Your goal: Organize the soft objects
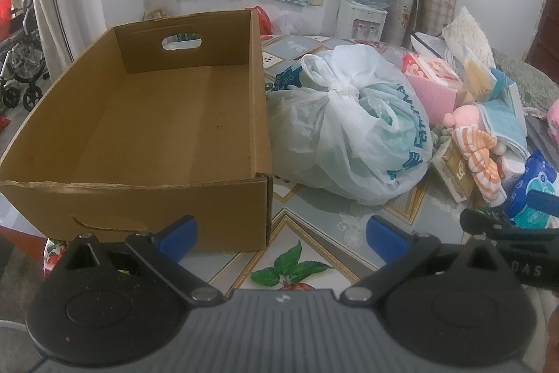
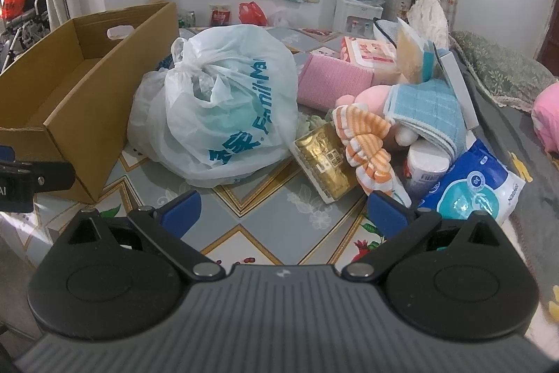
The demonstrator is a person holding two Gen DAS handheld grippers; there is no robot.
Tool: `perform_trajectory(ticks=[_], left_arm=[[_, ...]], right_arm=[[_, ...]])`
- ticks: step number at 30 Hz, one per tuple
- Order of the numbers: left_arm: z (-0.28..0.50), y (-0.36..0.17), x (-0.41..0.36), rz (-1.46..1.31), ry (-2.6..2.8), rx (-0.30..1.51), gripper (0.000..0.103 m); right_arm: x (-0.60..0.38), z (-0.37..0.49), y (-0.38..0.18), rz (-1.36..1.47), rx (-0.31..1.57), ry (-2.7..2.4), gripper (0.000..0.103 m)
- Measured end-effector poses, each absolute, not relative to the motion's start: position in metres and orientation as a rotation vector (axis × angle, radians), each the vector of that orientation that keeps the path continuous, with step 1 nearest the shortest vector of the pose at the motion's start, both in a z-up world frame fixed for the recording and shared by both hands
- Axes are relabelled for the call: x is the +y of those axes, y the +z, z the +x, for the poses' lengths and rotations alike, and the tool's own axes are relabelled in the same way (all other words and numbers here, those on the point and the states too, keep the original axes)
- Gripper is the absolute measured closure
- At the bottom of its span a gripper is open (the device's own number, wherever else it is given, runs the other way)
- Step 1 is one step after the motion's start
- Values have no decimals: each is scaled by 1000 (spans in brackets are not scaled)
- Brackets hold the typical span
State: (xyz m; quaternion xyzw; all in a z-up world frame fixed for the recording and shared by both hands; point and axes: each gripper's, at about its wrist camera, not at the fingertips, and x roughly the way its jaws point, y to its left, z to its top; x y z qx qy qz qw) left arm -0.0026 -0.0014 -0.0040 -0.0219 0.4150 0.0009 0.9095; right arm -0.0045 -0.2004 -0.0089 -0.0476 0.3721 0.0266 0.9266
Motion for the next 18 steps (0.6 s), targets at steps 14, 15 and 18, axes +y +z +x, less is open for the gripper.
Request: perform_trajectory(ticks=[14,15,18], left_arm=[[-2,-5,2,-52,1,861,0],[-2,-5,2,-52,1,861,0],[-2,-5,3,-53,0,861,0]], right_arm=[[-199,-3,-10,-95,764,63,1],[-199,-3,-10,-94,764,63,1],[-199,-3,-10,-95,763,62,1]])
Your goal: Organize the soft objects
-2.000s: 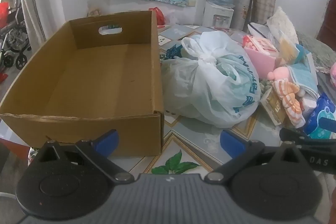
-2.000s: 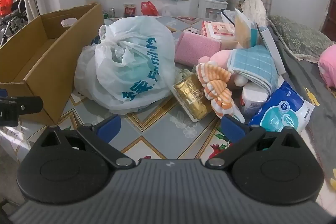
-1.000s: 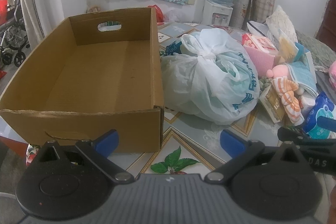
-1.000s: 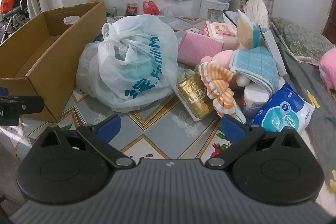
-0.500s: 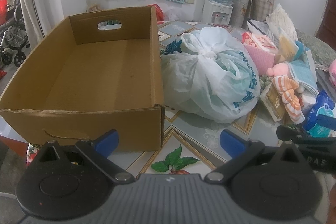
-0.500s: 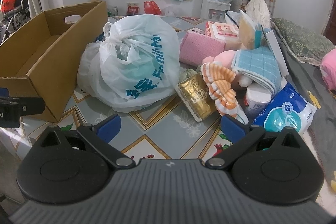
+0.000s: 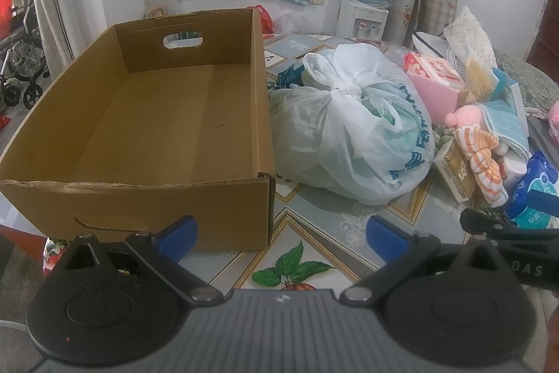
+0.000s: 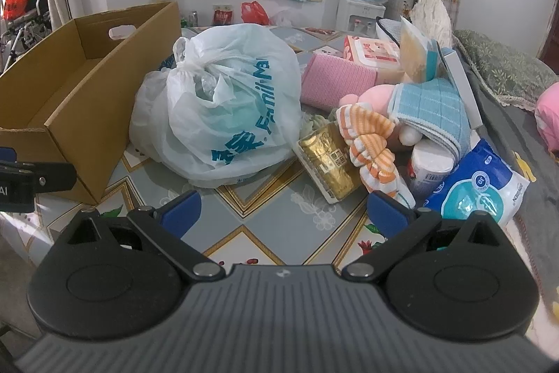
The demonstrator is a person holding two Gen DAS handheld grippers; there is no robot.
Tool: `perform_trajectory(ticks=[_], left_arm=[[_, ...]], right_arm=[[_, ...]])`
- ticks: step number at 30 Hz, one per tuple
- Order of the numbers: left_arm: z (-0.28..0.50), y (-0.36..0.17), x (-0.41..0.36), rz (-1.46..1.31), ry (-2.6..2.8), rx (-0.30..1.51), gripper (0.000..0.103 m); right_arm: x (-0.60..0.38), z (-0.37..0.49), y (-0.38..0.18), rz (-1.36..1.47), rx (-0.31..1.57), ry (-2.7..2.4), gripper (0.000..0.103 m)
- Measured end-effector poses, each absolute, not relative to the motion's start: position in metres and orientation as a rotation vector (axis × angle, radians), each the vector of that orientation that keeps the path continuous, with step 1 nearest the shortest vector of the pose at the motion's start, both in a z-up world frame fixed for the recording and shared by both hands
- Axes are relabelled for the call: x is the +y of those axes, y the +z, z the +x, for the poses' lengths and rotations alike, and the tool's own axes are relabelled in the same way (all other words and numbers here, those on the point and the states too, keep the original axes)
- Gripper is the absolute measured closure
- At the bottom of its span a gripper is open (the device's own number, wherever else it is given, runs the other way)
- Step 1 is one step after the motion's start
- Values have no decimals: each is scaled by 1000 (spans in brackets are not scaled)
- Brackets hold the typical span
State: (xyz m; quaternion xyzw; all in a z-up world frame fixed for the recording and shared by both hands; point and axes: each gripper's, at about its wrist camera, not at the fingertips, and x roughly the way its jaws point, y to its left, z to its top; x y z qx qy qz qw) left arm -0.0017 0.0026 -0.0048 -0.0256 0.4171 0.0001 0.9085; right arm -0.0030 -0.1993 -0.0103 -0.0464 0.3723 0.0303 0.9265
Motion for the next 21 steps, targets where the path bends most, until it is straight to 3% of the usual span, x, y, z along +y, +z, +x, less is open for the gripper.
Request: perform_trajectory(ticks=[21], left_arm=[[0,-6,5,-56,7,864,0]], right_arm=[[-199,-1,-10,-107,761,63,1]])
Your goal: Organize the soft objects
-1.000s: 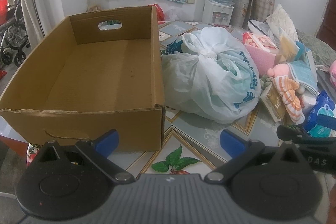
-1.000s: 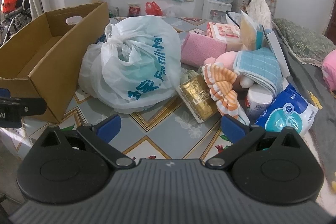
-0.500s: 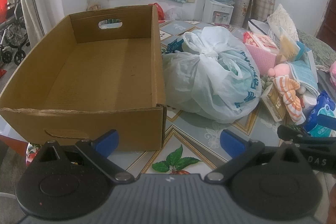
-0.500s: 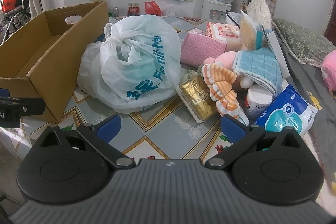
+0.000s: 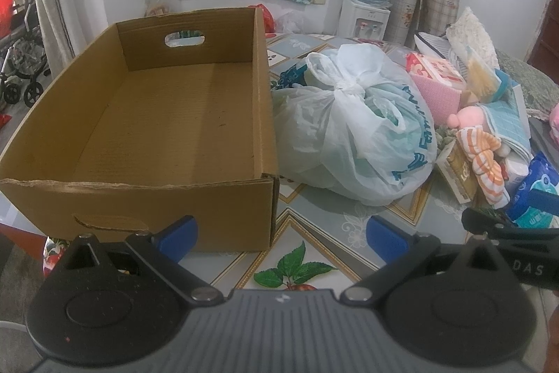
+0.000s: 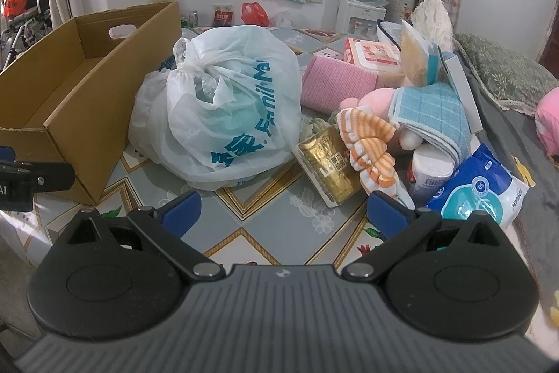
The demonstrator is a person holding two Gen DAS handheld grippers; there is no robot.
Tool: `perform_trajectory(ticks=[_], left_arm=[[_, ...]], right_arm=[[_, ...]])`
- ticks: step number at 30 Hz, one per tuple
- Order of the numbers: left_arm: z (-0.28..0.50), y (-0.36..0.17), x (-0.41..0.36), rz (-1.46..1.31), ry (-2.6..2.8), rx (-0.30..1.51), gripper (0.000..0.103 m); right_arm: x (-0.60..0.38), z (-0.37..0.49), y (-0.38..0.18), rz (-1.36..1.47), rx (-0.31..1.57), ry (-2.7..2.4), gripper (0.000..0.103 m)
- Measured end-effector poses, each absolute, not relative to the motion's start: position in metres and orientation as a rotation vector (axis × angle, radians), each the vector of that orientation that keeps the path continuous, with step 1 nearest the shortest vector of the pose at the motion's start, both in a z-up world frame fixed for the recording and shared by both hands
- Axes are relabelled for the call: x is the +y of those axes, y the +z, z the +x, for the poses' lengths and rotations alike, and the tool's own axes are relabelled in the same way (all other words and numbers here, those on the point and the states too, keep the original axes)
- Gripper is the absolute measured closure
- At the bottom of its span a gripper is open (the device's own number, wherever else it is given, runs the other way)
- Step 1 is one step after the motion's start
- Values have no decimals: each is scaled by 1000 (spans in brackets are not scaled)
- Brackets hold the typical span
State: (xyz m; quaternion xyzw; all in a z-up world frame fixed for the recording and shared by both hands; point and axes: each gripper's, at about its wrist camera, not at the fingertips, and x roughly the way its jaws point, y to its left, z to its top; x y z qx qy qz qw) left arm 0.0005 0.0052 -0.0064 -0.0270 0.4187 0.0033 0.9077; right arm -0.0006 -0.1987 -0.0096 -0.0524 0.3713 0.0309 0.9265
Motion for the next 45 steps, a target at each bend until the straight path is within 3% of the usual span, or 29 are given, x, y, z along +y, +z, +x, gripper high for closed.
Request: perform_trajectory(ticks=[17,31,35,42,45], left_arm=[[0,-9,-13,-2,-29,850,0],[2,-32,-93,97,-287,908,0],[6,-31,-112,94,-371,880,0],[11,-24,-161,172,-543,714,1],[14,-24,-188,239,-597,640,9]], right_arm=[[-212,-7,-14,-60,738,56,1],[-329,-72,-19,53,451,-186,1],[-364,-75,-24,102,431,-254,1],[-425,-72,-35,443,389,-152,1],[-432,-63,-44,479,395,-152,6]])
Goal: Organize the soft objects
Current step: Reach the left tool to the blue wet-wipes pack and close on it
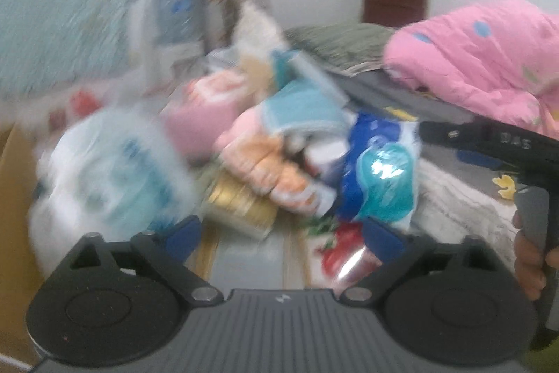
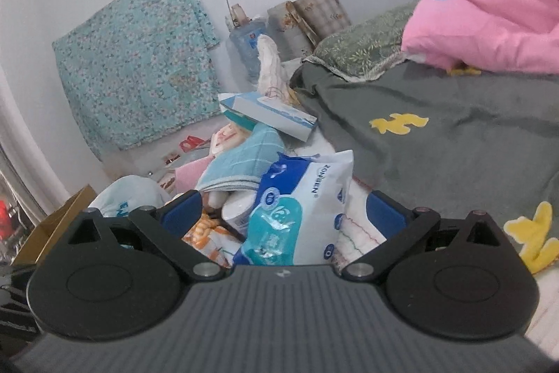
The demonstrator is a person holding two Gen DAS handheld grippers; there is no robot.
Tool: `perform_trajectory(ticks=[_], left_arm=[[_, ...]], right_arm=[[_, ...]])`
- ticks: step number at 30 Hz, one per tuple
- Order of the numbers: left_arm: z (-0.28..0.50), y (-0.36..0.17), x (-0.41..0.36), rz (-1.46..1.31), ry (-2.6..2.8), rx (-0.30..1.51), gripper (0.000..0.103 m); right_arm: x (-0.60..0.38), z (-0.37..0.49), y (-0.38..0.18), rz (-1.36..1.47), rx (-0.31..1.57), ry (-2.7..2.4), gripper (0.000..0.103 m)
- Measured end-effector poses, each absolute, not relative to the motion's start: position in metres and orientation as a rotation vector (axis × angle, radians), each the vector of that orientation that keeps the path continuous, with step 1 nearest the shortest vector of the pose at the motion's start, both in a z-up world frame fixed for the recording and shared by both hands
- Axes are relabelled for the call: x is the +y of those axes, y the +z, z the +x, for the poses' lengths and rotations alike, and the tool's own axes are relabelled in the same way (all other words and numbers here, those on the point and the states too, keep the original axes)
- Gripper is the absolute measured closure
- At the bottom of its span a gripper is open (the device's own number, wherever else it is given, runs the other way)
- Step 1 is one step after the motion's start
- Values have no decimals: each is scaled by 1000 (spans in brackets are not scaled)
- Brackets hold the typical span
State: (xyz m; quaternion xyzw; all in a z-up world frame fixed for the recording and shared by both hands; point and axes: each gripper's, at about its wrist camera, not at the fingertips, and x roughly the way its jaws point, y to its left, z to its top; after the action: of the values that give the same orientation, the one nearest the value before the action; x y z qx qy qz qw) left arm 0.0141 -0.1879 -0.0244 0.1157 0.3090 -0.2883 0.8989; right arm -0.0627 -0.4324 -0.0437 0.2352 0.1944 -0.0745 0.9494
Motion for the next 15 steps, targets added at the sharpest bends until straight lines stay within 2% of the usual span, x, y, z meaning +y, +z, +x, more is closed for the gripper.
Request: perform_trajectory(ticks=[2,3,8,15], left_arm=[[22,-28,-210,284,-648,633,22],[26,-31,-221,300,-676,643,25],[43,-46,-269,331,-822,730,28],[65,-65,-303,345,-887,804,27]], right_arm=[[-438,-56,-48,495,403,-144,14],[-439,-53,-50,505,408,-140,15],[-449,-44,-59,555,441,-130,34],[-457,-33,-77,616,480,-100,49]])
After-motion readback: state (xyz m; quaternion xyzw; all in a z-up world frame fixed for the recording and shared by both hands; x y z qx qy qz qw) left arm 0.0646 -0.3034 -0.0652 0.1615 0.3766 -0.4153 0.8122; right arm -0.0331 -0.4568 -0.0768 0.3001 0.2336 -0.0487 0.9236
